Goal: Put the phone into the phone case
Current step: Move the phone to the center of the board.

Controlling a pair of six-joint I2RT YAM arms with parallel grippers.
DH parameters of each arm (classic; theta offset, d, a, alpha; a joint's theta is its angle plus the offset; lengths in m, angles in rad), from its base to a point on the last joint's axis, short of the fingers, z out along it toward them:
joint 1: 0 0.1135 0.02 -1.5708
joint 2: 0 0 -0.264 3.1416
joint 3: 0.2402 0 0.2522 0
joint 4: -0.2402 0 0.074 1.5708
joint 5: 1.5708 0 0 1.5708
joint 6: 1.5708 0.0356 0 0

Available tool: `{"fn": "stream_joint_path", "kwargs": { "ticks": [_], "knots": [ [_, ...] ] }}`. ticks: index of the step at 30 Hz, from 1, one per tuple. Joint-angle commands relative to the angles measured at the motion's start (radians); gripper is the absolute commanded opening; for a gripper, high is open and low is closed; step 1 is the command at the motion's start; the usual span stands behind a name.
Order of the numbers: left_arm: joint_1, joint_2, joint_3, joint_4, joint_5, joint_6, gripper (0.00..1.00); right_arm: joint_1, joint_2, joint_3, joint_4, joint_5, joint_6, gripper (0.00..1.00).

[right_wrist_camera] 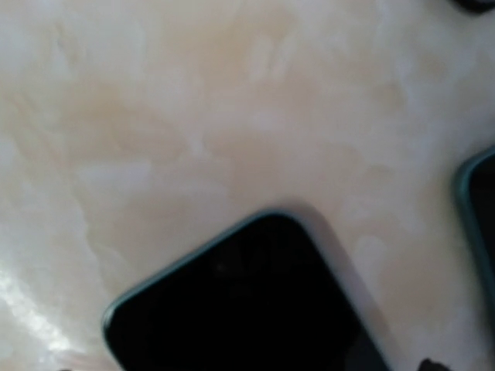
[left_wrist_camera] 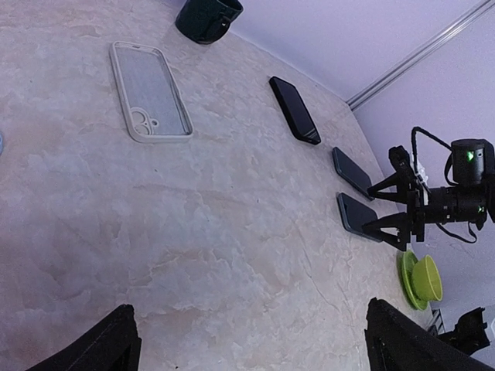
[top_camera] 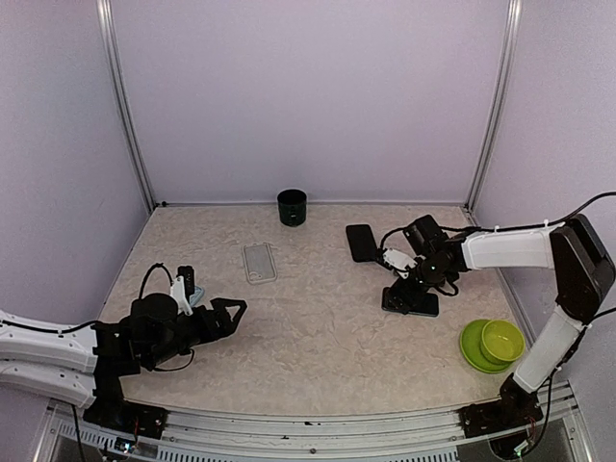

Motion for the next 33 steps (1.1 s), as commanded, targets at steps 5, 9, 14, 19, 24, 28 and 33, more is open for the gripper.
{"fn": "stream_joint_path", "kwargs": {
  "ticks": [5,9,14,19,24,28,33],
  "knots": [
    [0.006,0.015,0.013,0.006,0.01,-0.014,0.99,0.008,0.057,0.005,0.003,-0.017,-0.023,0.96],
    [0.007,0.012,0.003,0.013,0.011,-0.019,0.99,0.006,0.099,0.012,0.006,-0.018,-0.021,0.96],
    [0.007,0.005,-0.019,0.028,0.015,-0.03,0.99,0.006,0.142,0.023,0.005,-0.052,-0.015,0.95],
    [0.007,0.001,-0.028,0.032,0.02,-0.034,0.99,0.006,0.169,0.037,0.017,-0.02,-0.007,0.95],
    [0.007,-0.01,-0.041,0.037,0.02,-0.039,0.99,-0.001,0.137,0.042,0.047,-0.008,-0.003,0.95],
    [0.007,-0.02,-0.053,0.045,0.023,-0.047,0.99,-0.018,0.163,0.063,0.018,-0.021,-0.001,0.95],
    [0.007,-0.024,-0.062,0.055,0.028,-0.05,0.99,-0.021,0.23,0.082,-0.014,-0.029,0.009,0.92]
  ]
}}
